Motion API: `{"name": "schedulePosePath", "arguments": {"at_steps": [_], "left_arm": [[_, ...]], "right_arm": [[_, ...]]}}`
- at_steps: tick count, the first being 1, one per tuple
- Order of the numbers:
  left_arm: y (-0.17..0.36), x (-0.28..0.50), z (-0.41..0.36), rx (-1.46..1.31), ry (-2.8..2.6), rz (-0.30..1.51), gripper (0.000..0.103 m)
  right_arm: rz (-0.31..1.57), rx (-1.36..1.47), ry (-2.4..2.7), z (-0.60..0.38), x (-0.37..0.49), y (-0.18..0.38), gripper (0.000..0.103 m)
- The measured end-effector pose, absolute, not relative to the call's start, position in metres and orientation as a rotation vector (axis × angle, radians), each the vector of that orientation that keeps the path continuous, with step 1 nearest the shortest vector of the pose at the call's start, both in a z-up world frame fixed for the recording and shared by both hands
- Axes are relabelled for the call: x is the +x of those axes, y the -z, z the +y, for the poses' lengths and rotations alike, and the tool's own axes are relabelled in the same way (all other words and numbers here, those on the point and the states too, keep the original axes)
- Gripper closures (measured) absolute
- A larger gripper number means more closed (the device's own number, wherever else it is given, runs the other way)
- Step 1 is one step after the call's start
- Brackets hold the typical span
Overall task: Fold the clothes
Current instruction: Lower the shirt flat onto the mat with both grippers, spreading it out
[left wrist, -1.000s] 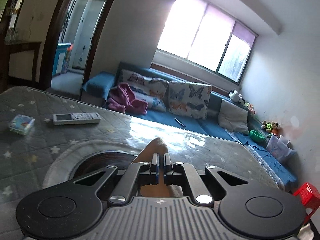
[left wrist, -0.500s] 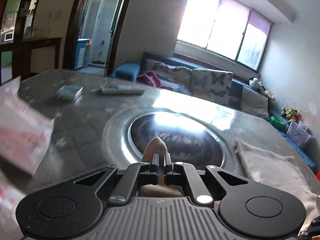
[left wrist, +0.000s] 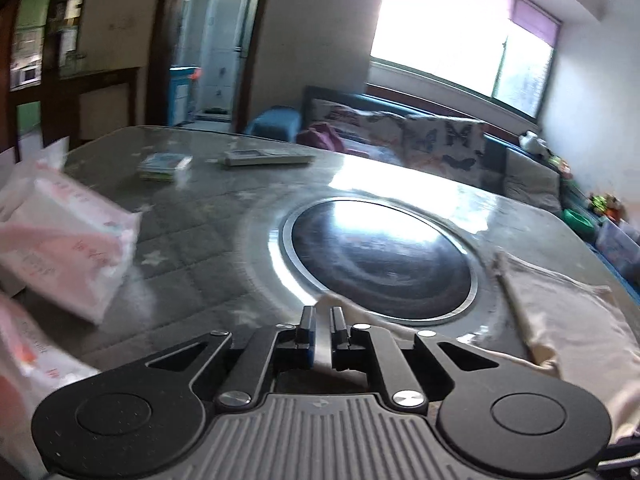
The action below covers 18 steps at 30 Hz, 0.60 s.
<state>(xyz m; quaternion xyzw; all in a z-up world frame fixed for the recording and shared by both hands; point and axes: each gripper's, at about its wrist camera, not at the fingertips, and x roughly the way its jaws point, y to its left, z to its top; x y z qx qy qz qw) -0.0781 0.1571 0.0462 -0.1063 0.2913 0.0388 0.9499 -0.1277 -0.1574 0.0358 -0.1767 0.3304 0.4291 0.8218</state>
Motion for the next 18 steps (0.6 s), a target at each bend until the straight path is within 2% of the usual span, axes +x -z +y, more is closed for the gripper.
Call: {"name": "schedulePosePath", "arguments": {"at_steps": [3,8,9,12,18], "left_arm": [[-0.042,-0.064,0.146,-0.192,-0.049,0.617,0.08],[-0.027,-0.045,0.133,-0.131,-0.044,0.66,0.081],[-0.023,-0.041,0.133,-0.119,-0.053,0.681,0.082],[-0.019,-0.04,0.134,-0.069,-0.089,0.679,0.094],[-0.017,-0.04,0.136,0.013,-0.176,0.671,0.098]], "right_arm": [[0.692,-0.387,-0.911,-0.154,-0.129,-0.036,0.092],[0.681,-0.425,-0.921,-0.146,-0.134,-0.032,0.092],[0.682,-0.434,-0.922,-0.144,-0.134,-0.03,0.092],[0.691,-0.453,-0.922,-0.138,-0.135,-0.023,0.096],[0.68,-0.442,-0.968,-0.132,-0.142,-0.022,0.097]]}}
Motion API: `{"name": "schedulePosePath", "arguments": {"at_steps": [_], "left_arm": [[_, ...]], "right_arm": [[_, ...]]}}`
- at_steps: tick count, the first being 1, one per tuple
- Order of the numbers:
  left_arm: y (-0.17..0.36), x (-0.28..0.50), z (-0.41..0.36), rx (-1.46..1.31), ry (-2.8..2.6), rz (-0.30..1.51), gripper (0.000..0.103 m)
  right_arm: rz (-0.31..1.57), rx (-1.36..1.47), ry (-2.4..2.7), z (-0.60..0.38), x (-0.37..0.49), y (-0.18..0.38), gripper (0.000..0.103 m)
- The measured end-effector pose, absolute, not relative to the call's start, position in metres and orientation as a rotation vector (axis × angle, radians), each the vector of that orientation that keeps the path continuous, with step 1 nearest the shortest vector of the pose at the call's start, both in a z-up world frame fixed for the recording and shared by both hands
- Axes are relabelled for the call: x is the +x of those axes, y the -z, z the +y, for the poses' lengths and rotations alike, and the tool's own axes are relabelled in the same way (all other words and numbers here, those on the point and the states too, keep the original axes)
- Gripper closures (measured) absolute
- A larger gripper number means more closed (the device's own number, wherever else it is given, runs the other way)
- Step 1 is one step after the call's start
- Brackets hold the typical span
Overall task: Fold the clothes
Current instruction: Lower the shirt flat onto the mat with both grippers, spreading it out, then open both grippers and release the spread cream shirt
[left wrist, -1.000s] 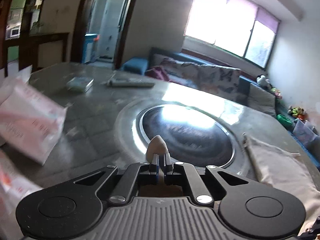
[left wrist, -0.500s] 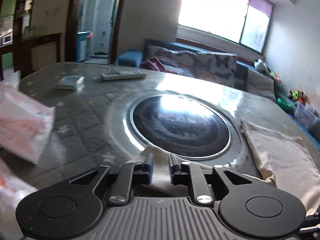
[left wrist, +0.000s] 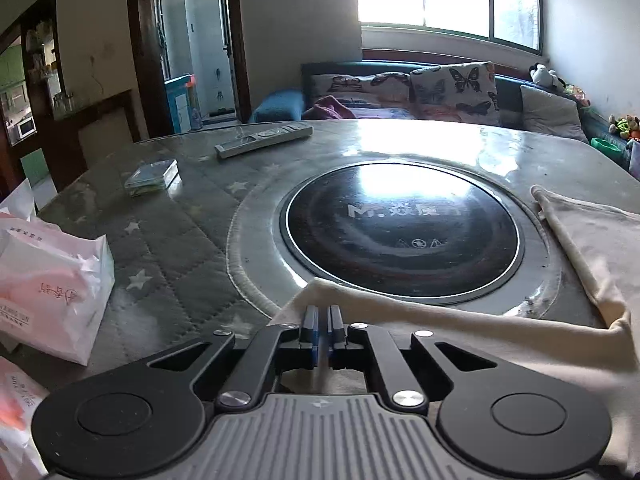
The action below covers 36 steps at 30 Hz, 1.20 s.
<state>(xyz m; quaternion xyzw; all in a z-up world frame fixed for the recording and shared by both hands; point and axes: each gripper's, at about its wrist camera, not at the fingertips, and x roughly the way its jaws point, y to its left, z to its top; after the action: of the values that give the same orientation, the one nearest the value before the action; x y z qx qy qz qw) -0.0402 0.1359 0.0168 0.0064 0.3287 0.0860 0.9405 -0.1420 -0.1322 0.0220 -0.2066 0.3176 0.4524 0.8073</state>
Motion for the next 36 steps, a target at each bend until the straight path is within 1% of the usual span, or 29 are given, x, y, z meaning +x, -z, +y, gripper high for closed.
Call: {"name": "schedulePosePath", "arguments": {"at_steps": [3,5,8,10,14,18,19,20,22,23,27,28,29,30,32,36], "left_arm": [[-0.017,-0.039,0.136,0.029,-0.207,0.672,0.098],[-0.02,-0.039,0.14,0.009,-0.203,0.677,0.096],[-0.025,-0.04,0.141,-0.004,-0.197,0.677,0.095],[-0.029,-0.044,0.137,-0.007,-0.185,0.664,0.094],[-0.043,-0.053,0.118,-0.016,-0.099,0.634,0.092],[-0.058,-0.06,0.09,-0.019,0.029,0.605,0.086],[-0.061,-0.061,0.081,-0.023,0.066,0.6,0.085],[-0.065,-0.062,0.072,-0.029,0.104,0.596,0.084],[-0.066,-0.061,0.052,-0.026,0.185,0.597,0.078],[-0.067,-0.061,0.041,-0.024,0.226,0.598,0.078],[-0.06,-0.057,-0.001,0.008,0.358,0.619,0.078],[-0.057,-0.056,-0.012,0.019,0.388,0.626,0.078],[-0.053,-0.054,-0.02,0.031,0.407,0.634,0.078],[-0.049,-0.052,-0.029,0.044,0.421,0.641,0.078],[-0.042,-0.048,-0.043,0.069,0.443,0.658,0.078],[-0.029,-0.038,-0.05,0.084,0.434,0.695,0.078]], "right_arm": [[0.685,-0.404,-0.96,-0.139,-0.141,-0.029,0.096],[0.674,-0.372,-0.947,-0.15,-0.141,-0.038,0.095],[0.657,-0.318,-0.87,-0.182,-0.141,-0.057,0.094],[0.674,-0.305,-0.795,-0.206,-0.141,-0.06,0.091],[0.718,-0.293,-0.654,-0.25,-0.142,-0.064,0.091],[0.767,-0.298,-0.621,-0.272,-0.155,-0.06,0.09],[0.773,-0.299,-0.624,-0.271,-0.157,-0.059,0.088],[0.778,-0.299,-0.627,-0.269,-0.159,-0.057,0.082],[0.774,-0.312,-0.639,-0.264,-0.163,-0.053,0.077],[0.767,-0.321,-0.634,-0.261,-0.163,-0.05,0.077],[0.73,-0.363,-0.603,-0.249,-0.16,-0.037,0.078],[0.726,-0.371,-0.595,-0.246,-0.158,-0.035,0.082],[0.727,-0.375,-0.594,-0.245,-0.156,-0.032,0.094],[0.731,-0.378,-0.595,-0.245,-0.156,-0.031,0.097],[0.729,-0.39,-0.594,-0.246,-0.158,-0.031,0.1],[0.709,-0.386,-0.623,-0.257,-0.171,-0.046,0.1]]}}
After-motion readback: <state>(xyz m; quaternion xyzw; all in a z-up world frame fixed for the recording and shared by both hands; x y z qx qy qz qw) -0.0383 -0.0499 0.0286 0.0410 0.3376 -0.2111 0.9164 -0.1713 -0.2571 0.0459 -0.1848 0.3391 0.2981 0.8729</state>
